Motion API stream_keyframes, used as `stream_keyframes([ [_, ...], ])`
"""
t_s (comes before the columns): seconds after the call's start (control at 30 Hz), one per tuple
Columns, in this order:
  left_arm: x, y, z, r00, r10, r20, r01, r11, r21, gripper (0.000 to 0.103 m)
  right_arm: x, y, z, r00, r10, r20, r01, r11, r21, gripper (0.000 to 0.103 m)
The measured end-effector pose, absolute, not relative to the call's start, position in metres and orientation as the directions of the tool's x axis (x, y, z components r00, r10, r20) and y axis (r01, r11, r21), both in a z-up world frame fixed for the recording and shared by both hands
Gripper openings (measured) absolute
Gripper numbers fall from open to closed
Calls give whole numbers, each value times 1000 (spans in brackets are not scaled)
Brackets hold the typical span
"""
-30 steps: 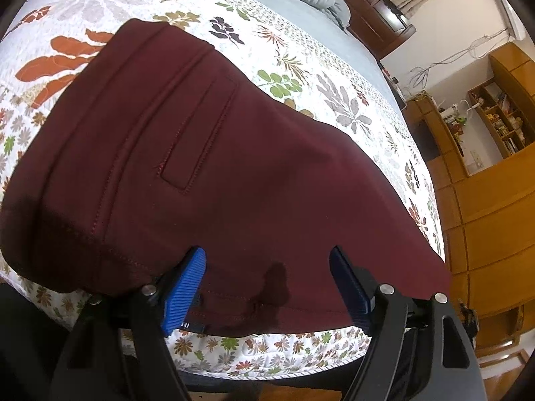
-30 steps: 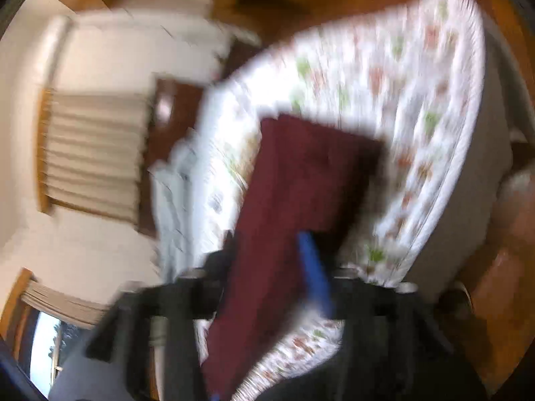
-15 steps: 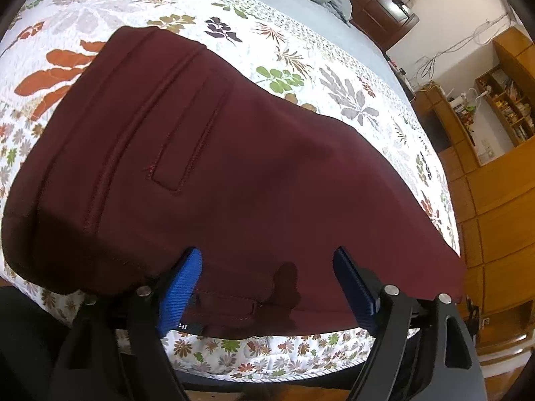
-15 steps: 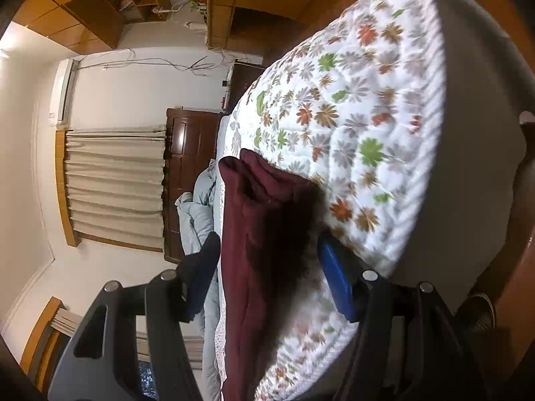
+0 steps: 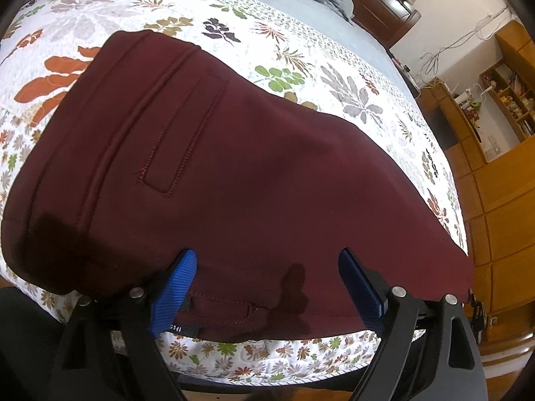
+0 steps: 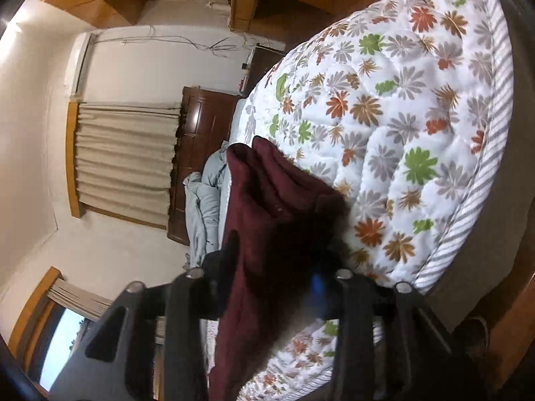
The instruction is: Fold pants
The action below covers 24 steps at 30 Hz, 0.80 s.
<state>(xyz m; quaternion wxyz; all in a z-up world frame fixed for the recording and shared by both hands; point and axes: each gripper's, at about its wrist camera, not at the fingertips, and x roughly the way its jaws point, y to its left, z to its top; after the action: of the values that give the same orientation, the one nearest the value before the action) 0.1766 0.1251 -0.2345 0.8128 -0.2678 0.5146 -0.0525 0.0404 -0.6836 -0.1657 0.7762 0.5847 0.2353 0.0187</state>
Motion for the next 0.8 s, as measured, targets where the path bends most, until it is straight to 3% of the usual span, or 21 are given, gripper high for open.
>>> stream_keyframes([
  [0.03, 176, 126, -235, 467, -364, -806, -189, 849, -493, 87, 40, -683, -162, 884, 301, -357, 255, 330, 909, 22],
  [0.1, 176, 127, -235, 469, -368, -803, -186, 848, -497, 87, 44, -680, -151, 880, 283, -381, 269, 363, 892, 20],
  [0.33, 174, 133, -234, 477, -398, -783, -181, 828, -531, 87, 59, -655, -92, 845, 199, -497, 335, 527, 781, 18],
  [0.47, 172, 137, -234, 487, -421, -765, -173, 812, -557, 87, 73, -620, -39, 802, 108, -588, 359, 699, 618, 18],
  [0.8, 166, 133, -217, 515, -457, -725, -92, 812, -577, 88, 106, -523, 49, 773, -48, -632, 274, 924, 266, 17],
])
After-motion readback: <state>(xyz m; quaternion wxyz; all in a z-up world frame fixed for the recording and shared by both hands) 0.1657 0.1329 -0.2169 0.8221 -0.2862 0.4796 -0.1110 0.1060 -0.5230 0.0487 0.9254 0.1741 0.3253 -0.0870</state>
